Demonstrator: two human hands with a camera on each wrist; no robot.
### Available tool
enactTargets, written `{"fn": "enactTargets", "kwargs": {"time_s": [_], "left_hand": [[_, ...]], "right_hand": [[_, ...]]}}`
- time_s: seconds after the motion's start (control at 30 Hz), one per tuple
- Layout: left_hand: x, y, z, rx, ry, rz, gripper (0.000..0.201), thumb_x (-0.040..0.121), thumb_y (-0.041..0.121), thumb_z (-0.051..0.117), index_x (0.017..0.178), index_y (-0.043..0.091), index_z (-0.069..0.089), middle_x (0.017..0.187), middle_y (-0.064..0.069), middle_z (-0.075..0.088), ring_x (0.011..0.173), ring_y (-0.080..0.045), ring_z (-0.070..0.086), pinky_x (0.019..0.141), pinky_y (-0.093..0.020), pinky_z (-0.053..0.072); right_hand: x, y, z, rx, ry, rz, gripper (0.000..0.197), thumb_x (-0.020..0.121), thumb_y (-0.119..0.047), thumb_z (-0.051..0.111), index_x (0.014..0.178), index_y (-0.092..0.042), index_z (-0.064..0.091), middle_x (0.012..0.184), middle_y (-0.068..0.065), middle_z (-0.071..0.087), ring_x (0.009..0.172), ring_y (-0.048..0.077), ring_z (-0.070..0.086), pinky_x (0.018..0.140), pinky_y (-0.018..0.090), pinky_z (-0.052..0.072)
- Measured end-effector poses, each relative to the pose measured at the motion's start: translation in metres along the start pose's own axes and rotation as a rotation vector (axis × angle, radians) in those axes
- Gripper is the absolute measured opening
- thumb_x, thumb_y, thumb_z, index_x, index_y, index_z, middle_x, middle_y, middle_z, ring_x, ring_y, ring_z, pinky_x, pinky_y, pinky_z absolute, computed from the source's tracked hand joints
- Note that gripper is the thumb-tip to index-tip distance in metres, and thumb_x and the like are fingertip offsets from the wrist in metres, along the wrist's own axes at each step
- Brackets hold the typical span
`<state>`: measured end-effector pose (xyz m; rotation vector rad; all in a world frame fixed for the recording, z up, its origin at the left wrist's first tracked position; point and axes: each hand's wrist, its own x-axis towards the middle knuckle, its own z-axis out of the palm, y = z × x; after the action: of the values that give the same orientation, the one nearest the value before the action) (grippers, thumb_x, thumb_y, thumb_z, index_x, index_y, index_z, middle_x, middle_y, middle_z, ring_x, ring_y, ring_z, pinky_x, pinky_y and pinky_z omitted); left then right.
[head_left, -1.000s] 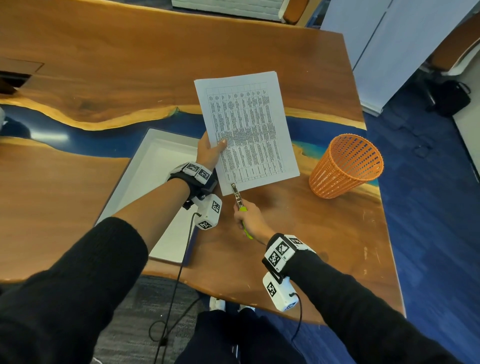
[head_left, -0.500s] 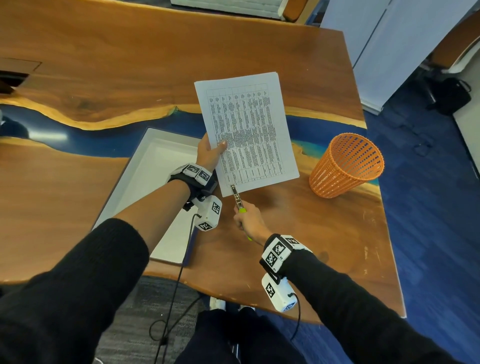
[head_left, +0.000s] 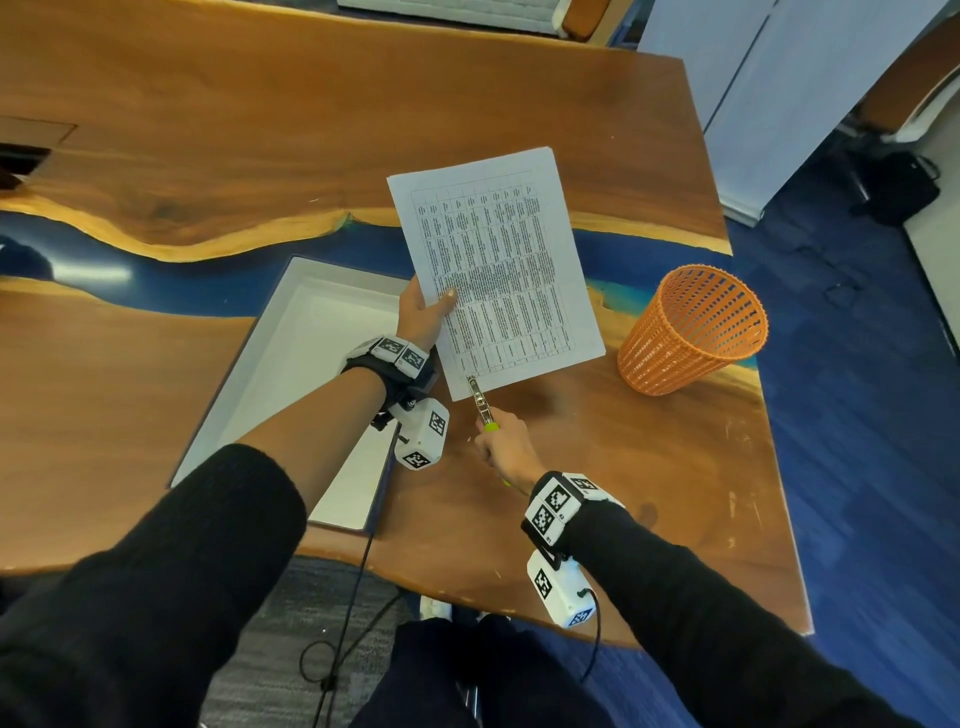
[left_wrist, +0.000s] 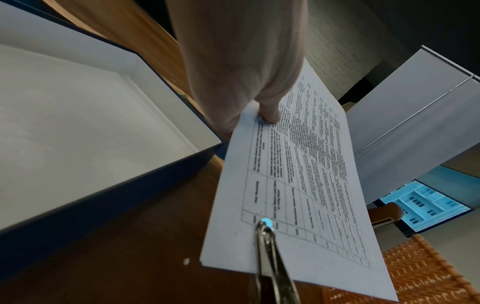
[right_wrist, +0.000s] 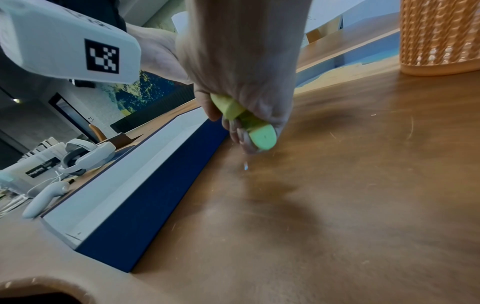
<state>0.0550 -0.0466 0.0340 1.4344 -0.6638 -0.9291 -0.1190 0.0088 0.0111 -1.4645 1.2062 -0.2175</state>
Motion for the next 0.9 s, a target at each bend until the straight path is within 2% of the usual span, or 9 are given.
{"fn": "enactTargets", "kwargs": {"time_s": [0.23,0.37,0.43,0.5,0.57,0.67,0.77,0.83,0.9], "left_hand": [[0.0014,0.0015,0.0022,0.0,-0.007,-0.008,0.043,0.092,0.002,0.055,0.134,0.002,0.045,0.133,-0.018,0.056,0.118,-0.032,0.058,0.092,-0.046,0.052],[0.0032,0.0014,0.0019,0.004,0.012,-0.007,0.045,0.092,0.002,0.057,0.135,0.001,0.045,0.133,-0.017,0.056,0.119,-0.032,0.058,0.095,-0.05,0.05],[0.0044,0.0007,0.0006,0.006,0.017,0.001,0.044,0.091,0.002,0.057,0.134,0.001,0.046,0.133,-0.019,0.056,0.12,-0.033,0.056,0.098,-0.053,0.048],[0.0053,0.0009,-0.0006,0.006,0.019,0.01,0.044,0.091,0.001,0.056,0.134,0.001,0.045,0.134,-0.02,0.055,0.121,-0.034,0.055,0.099,-0.054,0.047],[0.0053,0.0019,-0.0016,0.01,0.034,0.013,0.042,0.092,0.0,0.056,0.133,0.001,0.046,0.133,-0.019,0.055,0.12,-0.033,0.056,0.098,-0.052,0.048],[0.0057,0.0008,-0.0038,0.02,0.044,0.024,0.04,0.092,0.0,0.055,0.132,0.002,0.047,0.133,-0.019,0.056,0.12,-0.033,0.056,0.098,-0.052,0.047],[0.0062,-0.0005,-0.0053,0.03,0.047,0.013,0.041,0.092,0.001,0.055,0.132,0.003,0.047,0.133,-0.018,0.056,0.121,-0.033,0.056,0.1,-0.053,0.046],[0.0064,0.0004,-0.0057,0.025,0.049,0.0,0.041,0.092,0.002,0.056,0.132,0.003,0.047,0.132,-0.017,0.056,0.121,-0.032,0.056,0.1,-0.053,0.047],[0.0072,-0.0002,-0.0064,0.025,0.047,0.008,0.041,0.092,0.002,0.056,0.132,0.004,0.048,0.133,-0.017,0.056,0.121,-0.032,0.056,0.1,-0.054,0.046]], "right_hand": [[0.0013,0.0015,-0.0022,-0.01,-0.001,0.007,0.035,0.057,0.013,0.046,0.054,-0.017,0.028,0.054,-0.003,0.035,0.049,0.014,0.03,0.046,0.025,0.023],[0.0016,0.0035,-0.0008,0.002,-0.006,-0.009,0.026,0.055,0.004,0.047,0.058,-0.017,0.032,0.057,-0.001,0.039,0.057,0.019,0.034,0.052,0.028,0.027],[-0.0006,0.0034,0.0008,0.048,-0.015,-0.011,0.02,0.059,-0.004,0.049,0.073,-0.016,0.04,0.067,0.005,0.045,0.063,0.022,0.039,0.052,0.029,0.032],[-0.0027,0.0039,0.0025,0.126,-0.024,-0.013,0.033,0.072,-0.002,0.051,0.095,-0.017,0.033,0.081,0.011,0.05,0.059,0.023,0.046,0.047,0.028,0.036],[-0.0049,0.0035,0.0034,0.176,-0.012,-0.056,0.045,0.079,0.001,0.053,0.1,-0.026,0.024,0.092,0.015,0.053,0.055,0.024,0.05,0.045,0.027,0.038],[-0.0069,0.0037,0.0038,0.185,0.023,-0.126,0.058,0.081,-0.006,0.063,0.11,-0.036,0.023,0.106,0.017,0.053,0.057,0.023,0.053,0.046,0.026,0.044],[-0.006,0.0063,0.0043,0.178,0.023,-0.195,0.066,0.081,-0.008,0.065,0.123,-0.045,0.03,0.096,0.017,0.053,0.066,0.023,0.052,0.057,0.03,0.048],[-0.0059,0.0069,0.004,0.149,0.035,-0.231,0.062,0.081,-0.01,0.064,0.121,-0.05,0.038,0.087,0.008,0.053,0.071,0.019,0.051,0.066,0.038,0.049],[-0.005,0.0088,0.0045,0.14,0.073,-0.24,0.059,0.08,-0.011,0.064,0.121,-0.049,0.043,0.082,-0.002,0.052,0.073,0.016,0.049,0.075,0.044,0.051]]}}
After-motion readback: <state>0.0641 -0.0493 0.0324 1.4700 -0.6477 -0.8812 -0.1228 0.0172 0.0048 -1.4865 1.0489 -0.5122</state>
